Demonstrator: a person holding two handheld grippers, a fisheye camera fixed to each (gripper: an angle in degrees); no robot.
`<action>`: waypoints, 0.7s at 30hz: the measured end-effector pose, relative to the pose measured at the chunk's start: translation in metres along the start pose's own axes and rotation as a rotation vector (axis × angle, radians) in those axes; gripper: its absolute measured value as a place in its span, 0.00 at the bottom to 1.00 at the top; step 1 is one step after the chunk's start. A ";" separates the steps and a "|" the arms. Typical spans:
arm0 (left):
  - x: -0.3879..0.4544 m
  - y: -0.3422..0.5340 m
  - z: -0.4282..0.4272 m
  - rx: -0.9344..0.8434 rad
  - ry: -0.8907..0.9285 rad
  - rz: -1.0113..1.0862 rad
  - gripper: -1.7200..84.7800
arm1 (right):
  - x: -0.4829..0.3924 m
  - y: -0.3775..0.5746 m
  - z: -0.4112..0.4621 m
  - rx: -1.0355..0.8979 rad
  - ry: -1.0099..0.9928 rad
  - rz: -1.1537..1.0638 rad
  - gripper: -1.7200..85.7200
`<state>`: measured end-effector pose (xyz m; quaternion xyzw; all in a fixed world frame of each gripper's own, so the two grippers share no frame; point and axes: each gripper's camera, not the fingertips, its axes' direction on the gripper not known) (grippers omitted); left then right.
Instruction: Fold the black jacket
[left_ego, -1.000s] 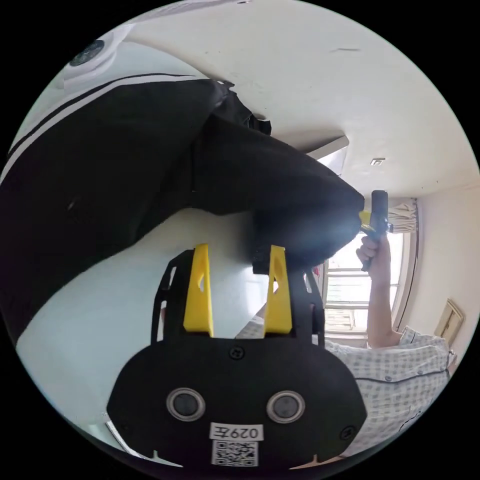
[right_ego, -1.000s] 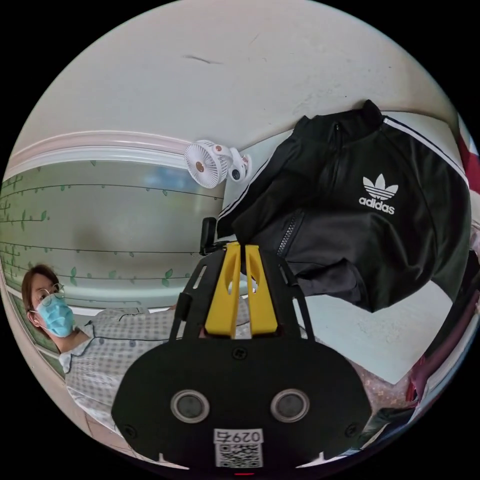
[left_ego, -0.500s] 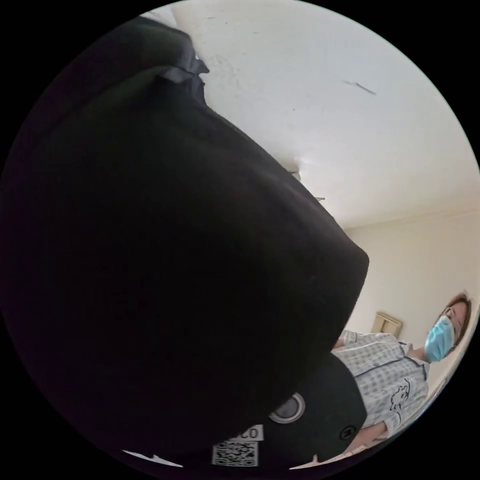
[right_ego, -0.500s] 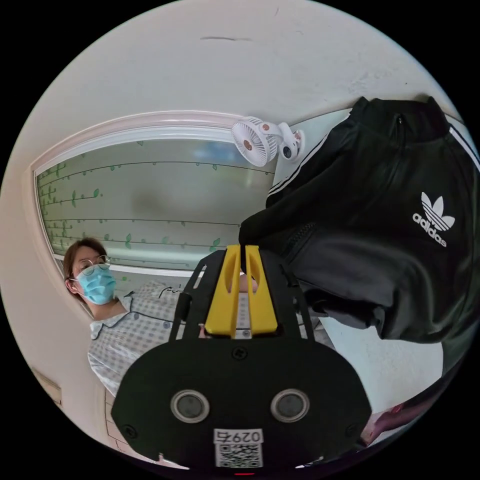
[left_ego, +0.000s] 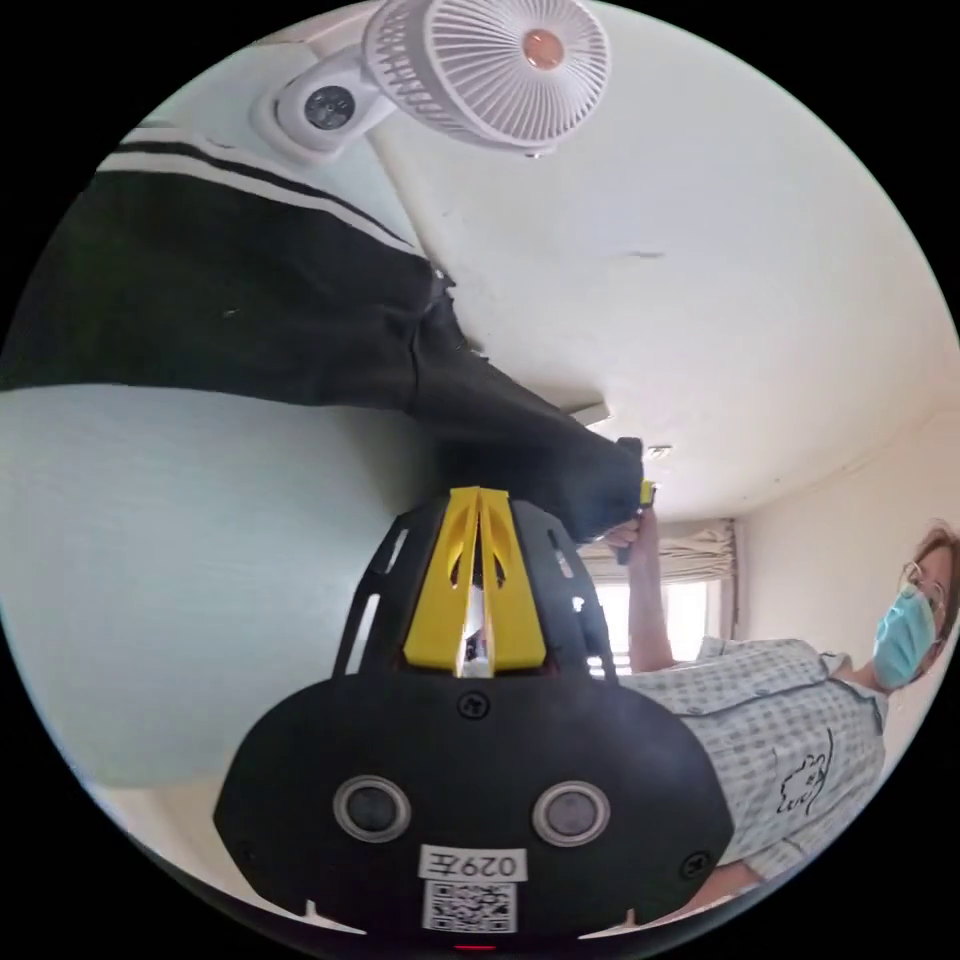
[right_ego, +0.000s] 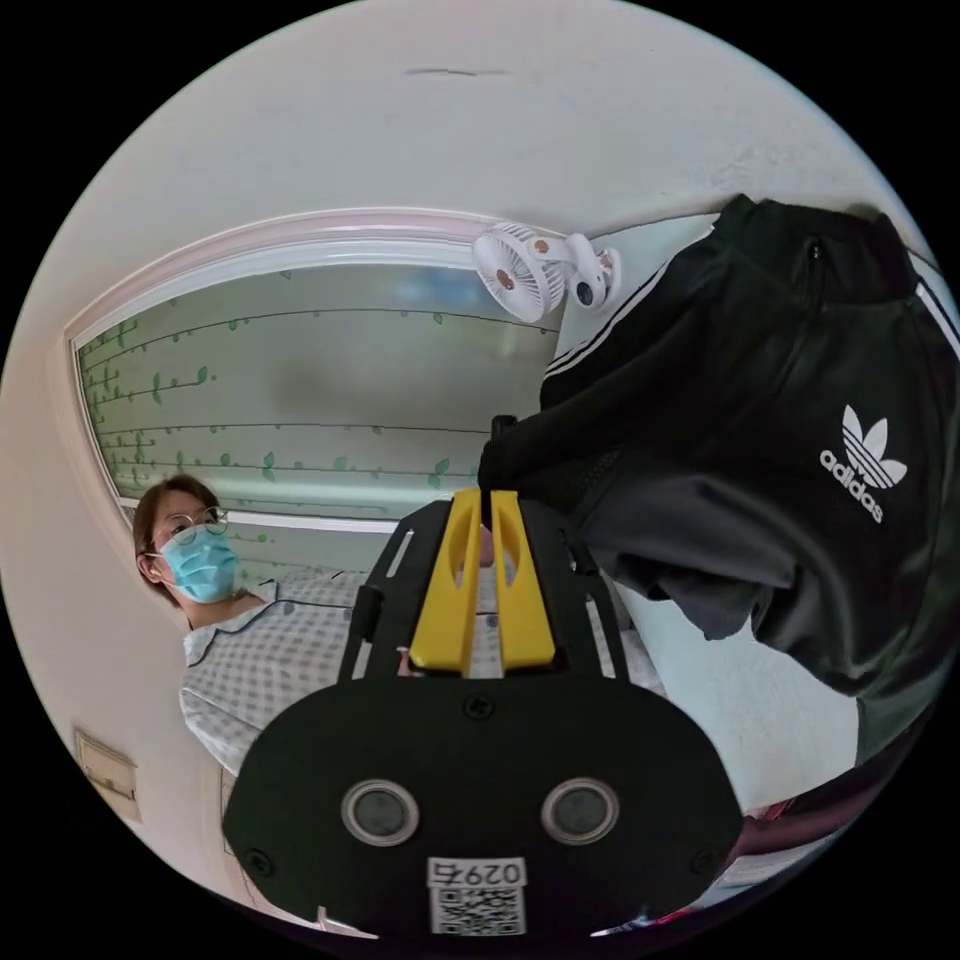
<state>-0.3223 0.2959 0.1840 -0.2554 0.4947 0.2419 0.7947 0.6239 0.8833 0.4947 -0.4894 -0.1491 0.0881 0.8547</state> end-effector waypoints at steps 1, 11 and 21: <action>-0.005 -0.002 0.003 0.015 0.061 0.011 0.07 | -0.007 0.002 0.001 -0.013 0.022 -0.009 0.03; -0.019 -0.034 0.127 -0.217 0.341 0.131 0.19 | -0.033 0.037 -0.004 0.015 0.072 -0.023 0.03; 0.020 0.007 0.091 -0.133 0.316 0.084 0.01 | -0.025 0.076 -0.027 0.138 0.087 0.059 0.03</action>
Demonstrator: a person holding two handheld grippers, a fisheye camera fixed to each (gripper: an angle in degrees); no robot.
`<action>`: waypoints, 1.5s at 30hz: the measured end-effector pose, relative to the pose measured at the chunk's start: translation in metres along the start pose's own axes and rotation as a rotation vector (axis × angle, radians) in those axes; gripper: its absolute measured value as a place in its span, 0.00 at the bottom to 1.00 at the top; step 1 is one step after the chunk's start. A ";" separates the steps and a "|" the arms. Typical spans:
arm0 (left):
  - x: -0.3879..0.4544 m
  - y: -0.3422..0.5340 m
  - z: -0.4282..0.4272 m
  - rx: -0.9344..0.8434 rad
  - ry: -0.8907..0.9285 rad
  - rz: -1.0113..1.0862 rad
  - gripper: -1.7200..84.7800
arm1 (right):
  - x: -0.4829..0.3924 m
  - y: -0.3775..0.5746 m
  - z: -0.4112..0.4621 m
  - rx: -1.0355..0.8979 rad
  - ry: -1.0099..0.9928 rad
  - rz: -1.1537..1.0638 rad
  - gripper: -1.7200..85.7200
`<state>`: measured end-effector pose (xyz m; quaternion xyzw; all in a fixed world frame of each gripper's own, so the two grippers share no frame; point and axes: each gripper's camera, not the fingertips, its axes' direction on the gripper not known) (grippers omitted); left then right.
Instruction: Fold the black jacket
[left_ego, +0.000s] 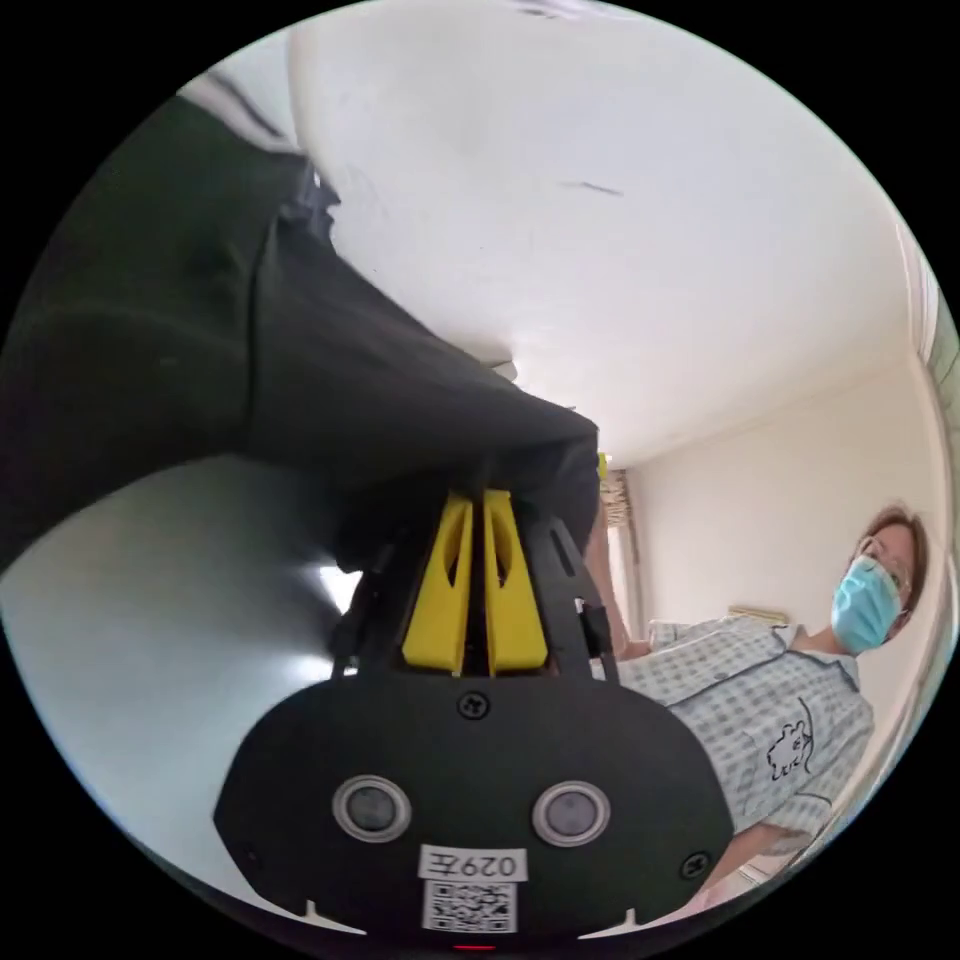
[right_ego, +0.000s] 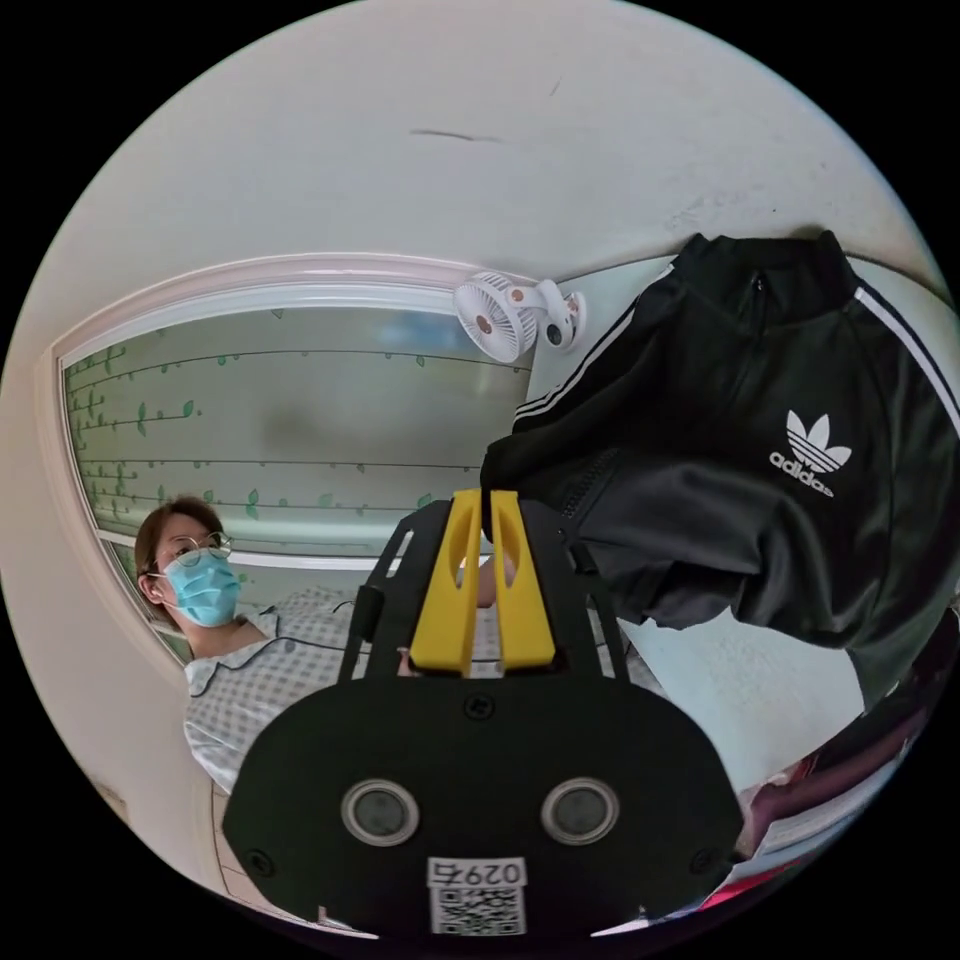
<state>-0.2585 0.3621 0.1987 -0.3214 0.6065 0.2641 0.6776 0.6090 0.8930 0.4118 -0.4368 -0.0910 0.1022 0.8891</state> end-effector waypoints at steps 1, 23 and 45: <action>0.019 0.011 -0.015 0.008 -0.076 0.012 0.01 | 0.002 0.004 0.001 -0.013 0.027 0.017 0.03; 0.199 0.084 -0.013 -0.125 -0.829 -0.050 0.01 | 0.050 0.275 0.079 0.277 0.511 0.504 0.14; 0.045 0.007 0.297 -0.999 -1.105 0.039 0.01 | -0.032 0.420 0.090 0.063 0.520 0.781 0.03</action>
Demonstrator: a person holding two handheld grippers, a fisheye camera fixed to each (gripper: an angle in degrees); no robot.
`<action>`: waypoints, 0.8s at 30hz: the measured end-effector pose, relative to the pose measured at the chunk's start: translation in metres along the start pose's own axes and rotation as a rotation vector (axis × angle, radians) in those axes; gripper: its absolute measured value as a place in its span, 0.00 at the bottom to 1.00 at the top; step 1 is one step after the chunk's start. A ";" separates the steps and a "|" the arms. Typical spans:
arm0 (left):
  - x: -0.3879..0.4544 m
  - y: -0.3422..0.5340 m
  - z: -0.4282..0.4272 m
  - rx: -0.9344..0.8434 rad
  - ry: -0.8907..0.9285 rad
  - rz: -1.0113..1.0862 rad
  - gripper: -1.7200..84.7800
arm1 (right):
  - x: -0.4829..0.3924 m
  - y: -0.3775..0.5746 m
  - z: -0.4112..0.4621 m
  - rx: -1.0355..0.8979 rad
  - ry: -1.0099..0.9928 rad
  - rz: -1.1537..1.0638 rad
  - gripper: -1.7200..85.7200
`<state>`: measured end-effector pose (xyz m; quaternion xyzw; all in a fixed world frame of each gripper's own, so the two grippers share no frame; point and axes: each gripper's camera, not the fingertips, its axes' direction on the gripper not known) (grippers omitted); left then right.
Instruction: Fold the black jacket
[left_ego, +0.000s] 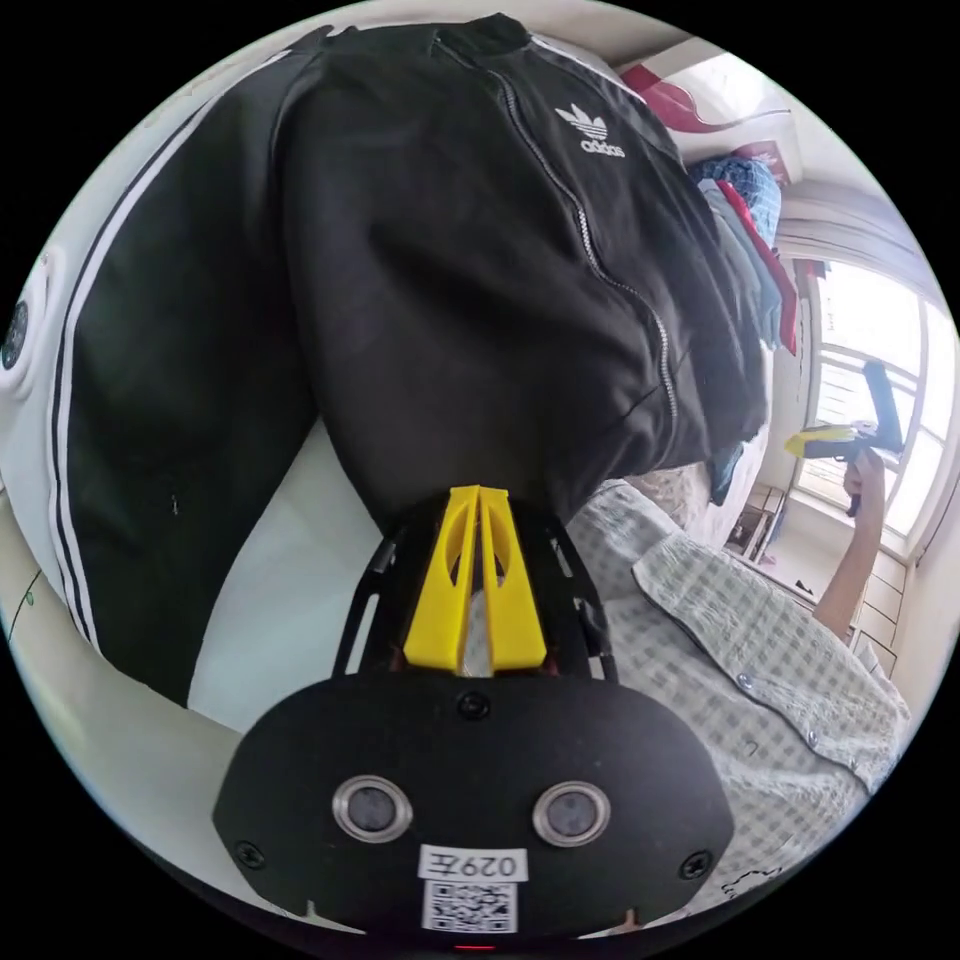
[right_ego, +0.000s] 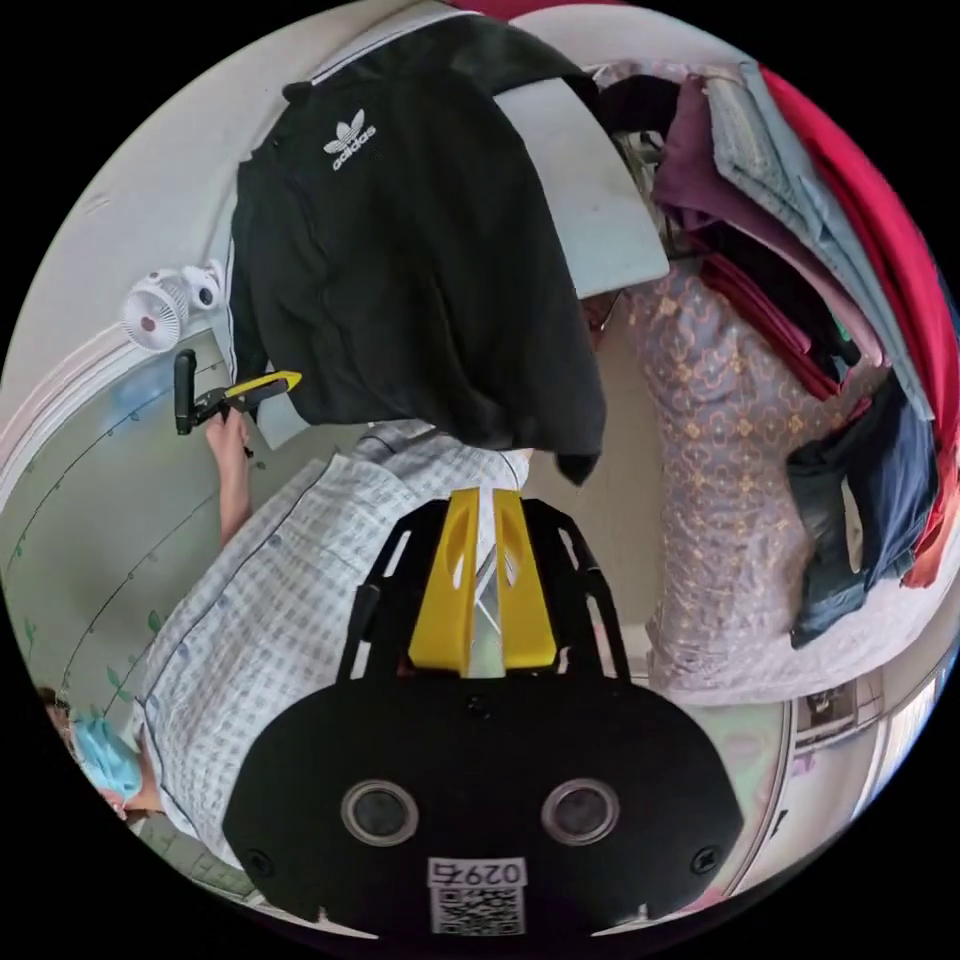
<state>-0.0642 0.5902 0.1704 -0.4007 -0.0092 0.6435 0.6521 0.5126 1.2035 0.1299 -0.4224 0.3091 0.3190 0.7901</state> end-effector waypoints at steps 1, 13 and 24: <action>0.007 -0.003 -0.003 0.039 0.015 -0.001 0.01 | -0.004 0.004 -0.010 0.068 -0.006 -0.022 0.03; 0.033 -0.041 0.007 0.154 -0.004 -0.183 0.01 | -0.113 -0.118 0.026 0.149 0.305 -0.301 0.01; 0.068 -0.096 -0.018 0.211 -0.314 -0.270 0.01 | -0.179 -0.180 0.023 0.169 0.594 -0.509 0.01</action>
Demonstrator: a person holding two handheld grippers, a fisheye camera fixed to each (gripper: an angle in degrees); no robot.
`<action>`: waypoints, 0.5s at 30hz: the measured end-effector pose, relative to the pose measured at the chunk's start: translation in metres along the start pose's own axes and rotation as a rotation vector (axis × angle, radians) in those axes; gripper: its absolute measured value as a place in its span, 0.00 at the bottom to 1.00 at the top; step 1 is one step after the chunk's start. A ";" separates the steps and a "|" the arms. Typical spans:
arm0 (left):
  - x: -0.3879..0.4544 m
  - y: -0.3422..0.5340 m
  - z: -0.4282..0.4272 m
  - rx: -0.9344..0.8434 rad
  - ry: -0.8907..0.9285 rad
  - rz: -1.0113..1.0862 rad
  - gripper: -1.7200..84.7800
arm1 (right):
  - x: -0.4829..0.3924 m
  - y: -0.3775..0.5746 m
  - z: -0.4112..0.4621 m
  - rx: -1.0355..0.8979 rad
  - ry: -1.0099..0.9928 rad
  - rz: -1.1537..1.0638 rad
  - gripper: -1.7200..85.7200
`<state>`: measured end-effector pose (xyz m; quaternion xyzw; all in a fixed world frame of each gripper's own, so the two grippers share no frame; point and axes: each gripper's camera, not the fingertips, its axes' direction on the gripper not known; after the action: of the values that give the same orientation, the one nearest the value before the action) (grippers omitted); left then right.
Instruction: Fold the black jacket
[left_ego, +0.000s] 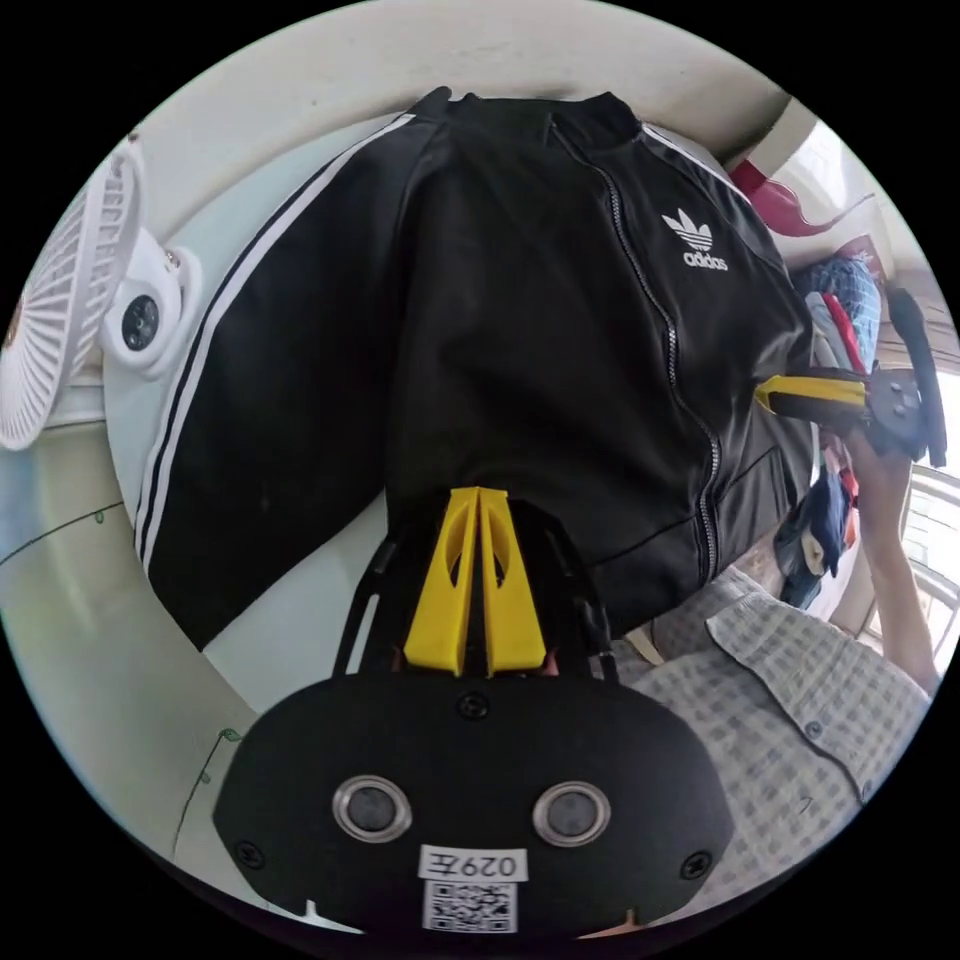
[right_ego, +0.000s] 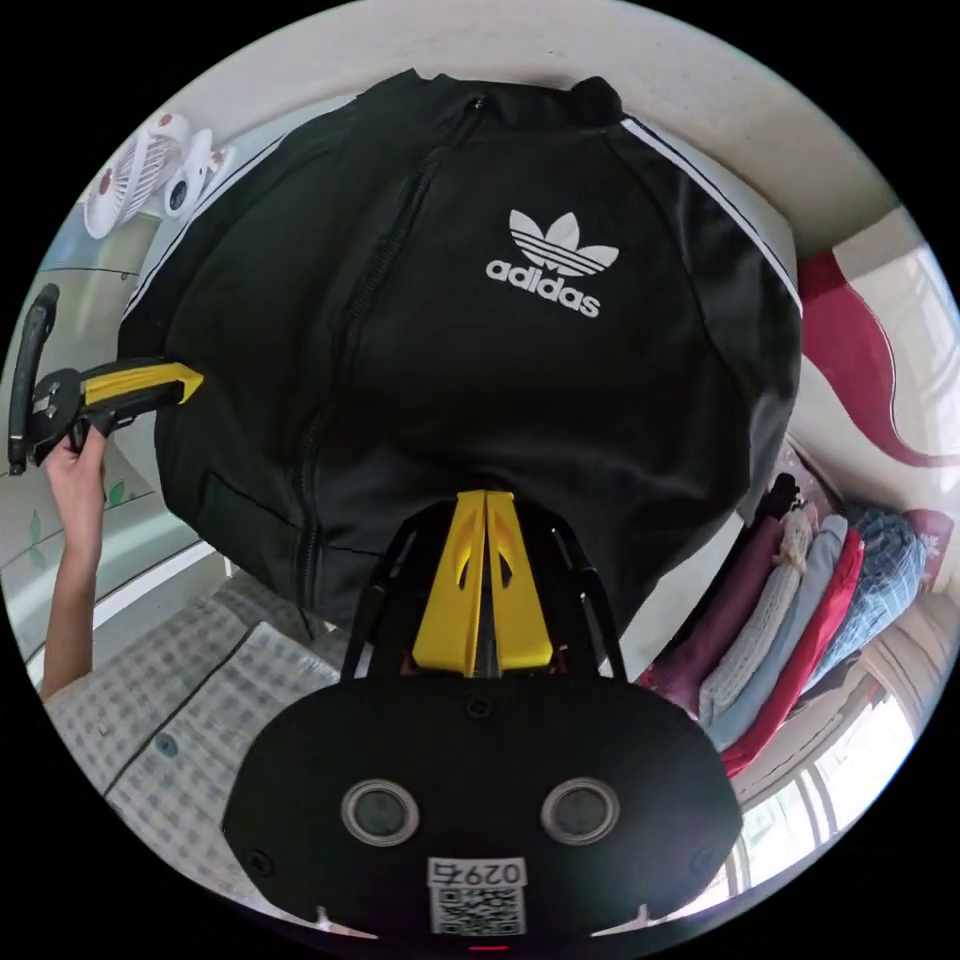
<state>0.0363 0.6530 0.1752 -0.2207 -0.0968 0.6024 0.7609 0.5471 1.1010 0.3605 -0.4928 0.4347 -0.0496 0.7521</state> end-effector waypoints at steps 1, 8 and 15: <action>-0.003 -0.016 -0.004 -0.006 -0.029 -0.016 0.01 | 0.006 -0.014 -0.005 0.006 -0.020 -0.018 0.01; -0.049 -0.094 -0.019 -0.018 0.017 -0.132 0.01 | 0.061 -0.089 -0.037 0.083 -0.089 0.001 0.01; -0.046 -0.050 -0.035 0.109 0.254 -0.089 0.01 | 0.116 -0.023 -0.062 0.168 -0.271 -0.018 0.01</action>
<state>0.0825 0.5928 0.1726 -0.2489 0.0237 0.5396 0.8039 0.5834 0.9874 0.3000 -0.4345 0.3190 -0.0256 0.8419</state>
